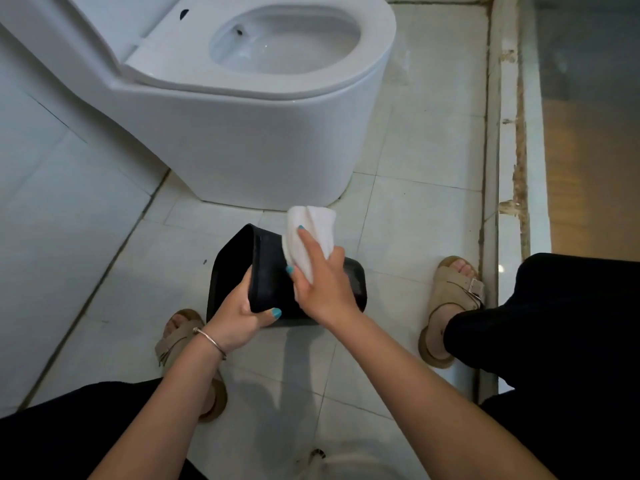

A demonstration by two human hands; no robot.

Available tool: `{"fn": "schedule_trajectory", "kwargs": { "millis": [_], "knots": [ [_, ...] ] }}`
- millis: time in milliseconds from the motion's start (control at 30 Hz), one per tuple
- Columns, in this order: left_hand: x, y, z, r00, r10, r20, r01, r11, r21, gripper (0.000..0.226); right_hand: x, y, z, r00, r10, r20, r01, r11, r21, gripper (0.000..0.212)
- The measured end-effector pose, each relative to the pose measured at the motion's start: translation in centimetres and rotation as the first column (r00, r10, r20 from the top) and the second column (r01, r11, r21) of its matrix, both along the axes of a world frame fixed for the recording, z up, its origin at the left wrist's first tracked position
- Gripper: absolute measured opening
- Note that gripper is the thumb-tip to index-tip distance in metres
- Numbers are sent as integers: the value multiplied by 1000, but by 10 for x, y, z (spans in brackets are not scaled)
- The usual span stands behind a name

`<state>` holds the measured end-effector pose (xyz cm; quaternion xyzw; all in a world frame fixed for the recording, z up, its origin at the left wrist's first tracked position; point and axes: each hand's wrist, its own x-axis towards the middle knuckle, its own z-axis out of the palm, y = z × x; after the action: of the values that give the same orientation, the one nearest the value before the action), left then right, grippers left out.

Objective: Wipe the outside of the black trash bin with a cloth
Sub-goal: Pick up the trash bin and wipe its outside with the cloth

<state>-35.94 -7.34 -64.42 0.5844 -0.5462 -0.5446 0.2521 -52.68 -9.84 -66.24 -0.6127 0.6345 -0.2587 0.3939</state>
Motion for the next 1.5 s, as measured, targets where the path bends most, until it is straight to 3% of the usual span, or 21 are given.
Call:
{"fn": "schedule_trajectory", "kwargs": {
  "millis": [100,200,667,833,1000,1167,1300,1500],
  "knots": [
    [1,4,-3,999,31,-25,-30,999,11,79,2,1,3,996,86,28,-85,995,-51,60],
    [4,-1,-5,999,47,-17,-46,999,29,83,-7,-4,-7,998,55,8,-54,997,-63,57],
    [21,-10,-10,993,38,109,-46,996,77,72,-72,-18,-68,954,-282,-101,296,940,170,57],
    [25,-8,-7,993,27,113,-34,998,56,70,-54,-19,-51,902,-430,29,418,890,184,59],
    [19,-3,-2,995,-15,94,13,1000,27,87,-17,-32,-7,967,-216,135,208,975,74,59],
    [3,-2,0,992,-112,50,114,992,-44,87,21,-16,30,959,-24,281,43,997,-62,65],
    [-1,-4,3,995,-85,46,89,994,-71,82,36,-3,34,989,102,104,-87,986,-144,63],
    [4,-3,-1,997,-69,-32,68,996,-52,87,32,-2,15,999,47,3,-46,983,-178,58]
  ]
}}
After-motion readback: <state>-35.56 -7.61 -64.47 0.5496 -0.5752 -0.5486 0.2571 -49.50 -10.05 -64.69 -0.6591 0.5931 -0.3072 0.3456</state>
